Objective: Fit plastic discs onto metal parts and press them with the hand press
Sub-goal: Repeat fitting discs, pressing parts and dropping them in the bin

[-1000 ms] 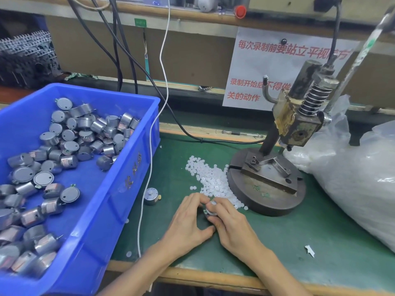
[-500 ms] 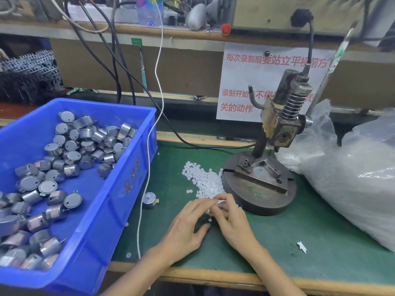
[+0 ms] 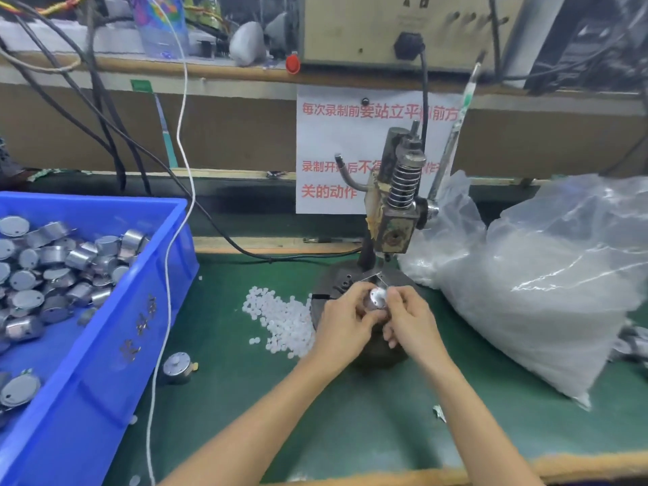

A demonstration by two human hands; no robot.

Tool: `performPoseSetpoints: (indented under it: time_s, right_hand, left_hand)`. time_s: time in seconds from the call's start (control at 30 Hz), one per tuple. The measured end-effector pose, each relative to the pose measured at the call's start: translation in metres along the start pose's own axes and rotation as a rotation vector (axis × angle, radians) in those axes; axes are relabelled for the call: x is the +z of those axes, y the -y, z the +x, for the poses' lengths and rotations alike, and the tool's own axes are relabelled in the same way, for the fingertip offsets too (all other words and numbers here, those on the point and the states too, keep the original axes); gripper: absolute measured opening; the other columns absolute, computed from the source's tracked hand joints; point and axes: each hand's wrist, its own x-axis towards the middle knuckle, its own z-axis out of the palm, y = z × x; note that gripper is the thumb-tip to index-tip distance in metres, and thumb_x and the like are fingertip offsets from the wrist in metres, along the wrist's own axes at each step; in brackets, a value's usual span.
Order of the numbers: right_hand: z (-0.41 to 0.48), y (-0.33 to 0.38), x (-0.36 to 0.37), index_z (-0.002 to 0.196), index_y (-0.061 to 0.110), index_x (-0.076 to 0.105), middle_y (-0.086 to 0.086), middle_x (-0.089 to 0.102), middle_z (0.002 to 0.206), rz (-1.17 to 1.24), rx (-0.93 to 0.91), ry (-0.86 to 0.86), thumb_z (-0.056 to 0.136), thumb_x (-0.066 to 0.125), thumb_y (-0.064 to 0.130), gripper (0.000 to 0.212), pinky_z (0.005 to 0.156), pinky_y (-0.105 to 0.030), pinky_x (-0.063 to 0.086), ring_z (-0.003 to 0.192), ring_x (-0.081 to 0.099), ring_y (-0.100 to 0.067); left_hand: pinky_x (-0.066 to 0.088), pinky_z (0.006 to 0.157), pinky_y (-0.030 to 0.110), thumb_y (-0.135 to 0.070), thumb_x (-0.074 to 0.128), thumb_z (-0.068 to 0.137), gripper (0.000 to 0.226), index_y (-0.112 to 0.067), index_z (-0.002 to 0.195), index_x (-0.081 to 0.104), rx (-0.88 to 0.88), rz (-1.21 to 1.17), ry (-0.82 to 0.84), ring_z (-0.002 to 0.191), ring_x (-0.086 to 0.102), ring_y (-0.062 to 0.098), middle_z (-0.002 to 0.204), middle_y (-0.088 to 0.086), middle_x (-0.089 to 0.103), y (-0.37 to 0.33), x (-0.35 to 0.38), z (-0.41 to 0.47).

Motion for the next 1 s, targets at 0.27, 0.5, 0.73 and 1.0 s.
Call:
performPoseSetpoints:
  time_s: [0.27,0.5,0.73,1.0]
  right_hand:
    - [0.008,-0.004,-0.006,0.107,0.022,0.054,-0.001,0.065,0.061,-0.002,-0.026,-0.010,0.092,0.050,0.012,0.018,0.041,-0.017,0.042,0.042,0.056,-0.008]
    - [0.022,0.021,-0.036,0.101,0.016,0.062,-0.005,0.071,0.086,-0.328,-0.023,-0.225,0.089,0.050,0.020,0.017,0.079,-0.038,0.051,0.086,0.066,-0.029]
    - [0.095,0.156,-0.106,0.131,0.013,0.046,0.005,0.058,0.114,0.182,-0.201,-0.159,0.096,0.048,0.027,0.037,0.051,-0.021,0.047,0.062,0.066,-0.006]
    - [0.057,0.129,-0.080,0.065,0.022,0.036,0.005,0.037,0.062,0.315,-0.452,-0.322,0.091,0.051,0.024,0.030,0.057,-0.017,0.032,0.057,0.035,-0.006]
  left_hand:
    - [0.036,0.067,0.026,-0.054,0.062,0.077,0.036,-0.030,0.103,0.062,0.012,0.434,-0.224,0.096,0.049,0.014,0.093,-0.008,0.053,0.008,0.012,0.028]
    - [0.019,0.078,0.022,-0.056,0.070,0.070,0.043,-0.028,0.101,0.065,0.037,0.347,-0.172,0.106,0.045,0.010,0.106,-0.012,0.059,0.009,0.014,0.051]
    - [0.015,0.078,0.020,-0.049,0.073,0.071,0.040,-0.024,0.101,0.064,0.064,0.255,-0.182,0.101,0.051,0.008,0.099,-0.016,0.058,0.015,0.017,0.049]
    - [0.015,0.078,0.021,-0.052,0.070,0.073,0.041,-0.024,0.102,0.063,0.092,0.285,-0.176,0.101,0.050,0.007,0.102,-0.014,0.059,0.018,0.018,0.050]
